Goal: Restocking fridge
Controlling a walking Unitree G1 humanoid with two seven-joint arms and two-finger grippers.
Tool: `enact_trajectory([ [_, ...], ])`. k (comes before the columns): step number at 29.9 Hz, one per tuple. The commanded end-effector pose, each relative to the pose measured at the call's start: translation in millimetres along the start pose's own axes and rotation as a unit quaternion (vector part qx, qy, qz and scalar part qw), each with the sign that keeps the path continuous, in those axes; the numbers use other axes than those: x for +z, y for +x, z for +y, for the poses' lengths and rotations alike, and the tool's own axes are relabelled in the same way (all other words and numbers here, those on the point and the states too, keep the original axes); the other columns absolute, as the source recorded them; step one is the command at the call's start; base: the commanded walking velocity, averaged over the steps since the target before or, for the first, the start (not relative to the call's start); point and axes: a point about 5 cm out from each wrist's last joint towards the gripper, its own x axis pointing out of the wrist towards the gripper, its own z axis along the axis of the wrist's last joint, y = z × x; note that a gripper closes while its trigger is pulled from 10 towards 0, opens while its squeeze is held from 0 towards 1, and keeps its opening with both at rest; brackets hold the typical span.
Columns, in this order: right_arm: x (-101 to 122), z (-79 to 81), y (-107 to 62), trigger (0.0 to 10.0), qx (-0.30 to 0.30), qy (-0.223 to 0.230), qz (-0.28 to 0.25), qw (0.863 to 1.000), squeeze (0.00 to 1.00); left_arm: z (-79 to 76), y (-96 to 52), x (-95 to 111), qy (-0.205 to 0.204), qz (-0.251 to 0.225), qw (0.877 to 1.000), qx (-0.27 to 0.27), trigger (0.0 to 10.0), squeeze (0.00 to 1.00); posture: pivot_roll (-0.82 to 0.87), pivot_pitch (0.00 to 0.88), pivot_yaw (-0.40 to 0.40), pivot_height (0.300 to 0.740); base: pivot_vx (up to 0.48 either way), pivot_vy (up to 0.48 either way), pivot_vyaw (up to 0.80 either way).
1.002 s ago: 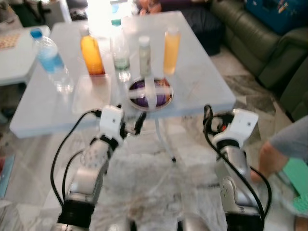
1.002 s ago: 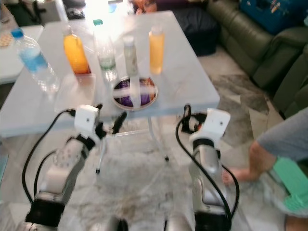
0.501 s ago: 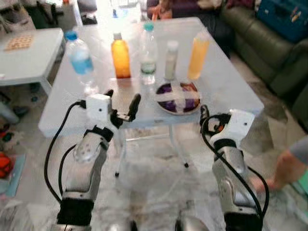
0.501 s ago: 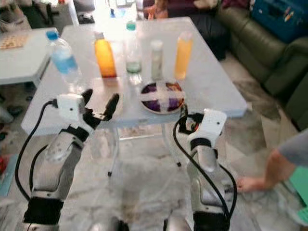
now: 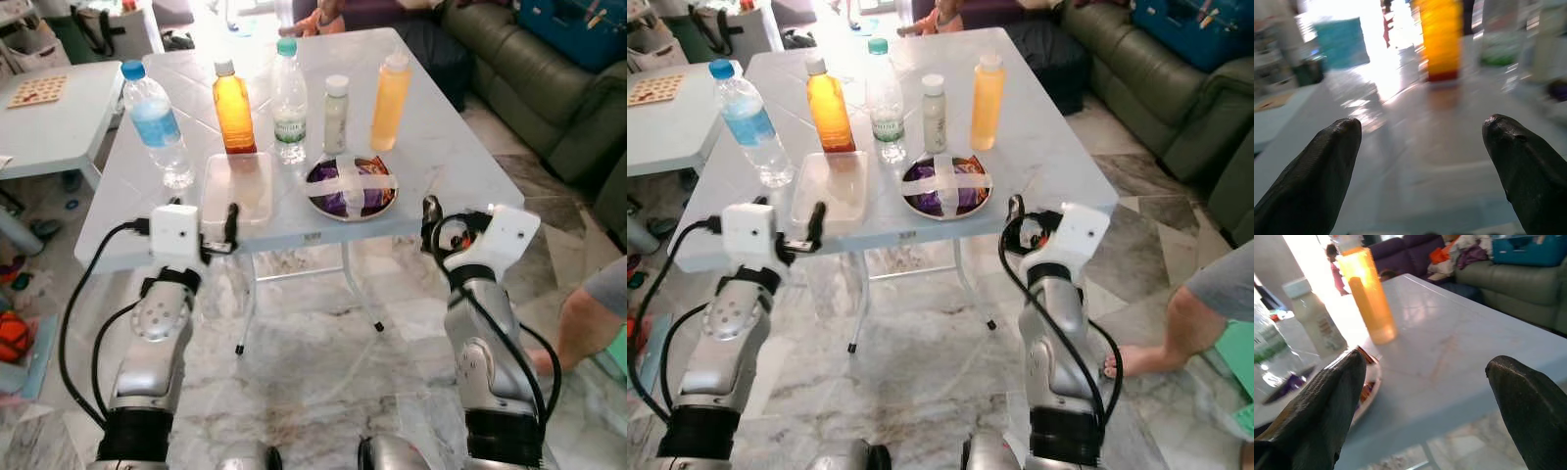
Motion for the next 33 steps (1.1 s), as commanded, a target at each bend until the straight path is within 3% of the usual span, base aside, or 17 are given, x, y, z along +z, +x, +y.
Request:
enact_trajectory([
  [1,-4.4,3.9,3.3,10.0,0.008,0.008,0.016,1.0,0.0,10.8,-1.5,-4.6,0.009,0.013,1.0,0.024,10.0,0.0,-0.01,0.078,0.054,0.74,0.0,0.0,0.0],
  [11,-10.2,23.0,18.8,10.0,0.03,0.066,0.052,0.996,0.0,31.1,-10.0,-12.1,0.032,0.029,0.996,0.073,10.0,0.0,0.02,0.099,0.058,0.74,0.0,0.0,0.0],
  [13,-15.1,30.3,21.1,10.0,0.034,0.094,0.073,0.992,0.0,34.6,-11.7,-14.2,0.029,0.035,0.996,0.08,10.0,0.0,0.03,0.104,0.061,0.74,0.0,0.0,0.0],
  [19,-19.8,43.8,23.4,10.0,0.044,0.116,0.086,0.989,0.0,37.2,-13.5,-13.2,0.033,0.035,0.996,0.079,10.0,0.0,0.05,0.114,0.066,0.74,0.0,0.0,0.0],
  [23,-27.7,52.7,20.8,10.0,0.042,0.138,0.109,0.984,0.0,33.9,-15.2,-10.2,0.018,0.031,0.998,0.051,10.0,0.0,0.06,0.118,0.066,0.74,0.0,0.0,0.0],
  [33,-42.3,54.9,11.1,10.0,0.025,0.165,0.143,0.976,0.0,29.5,-14.9,-9.4,0.015,0.03,0.999,0.041,10.0,0.0,0.06,0.126,0.068,0.74,0.0,0.0,0.0],
])
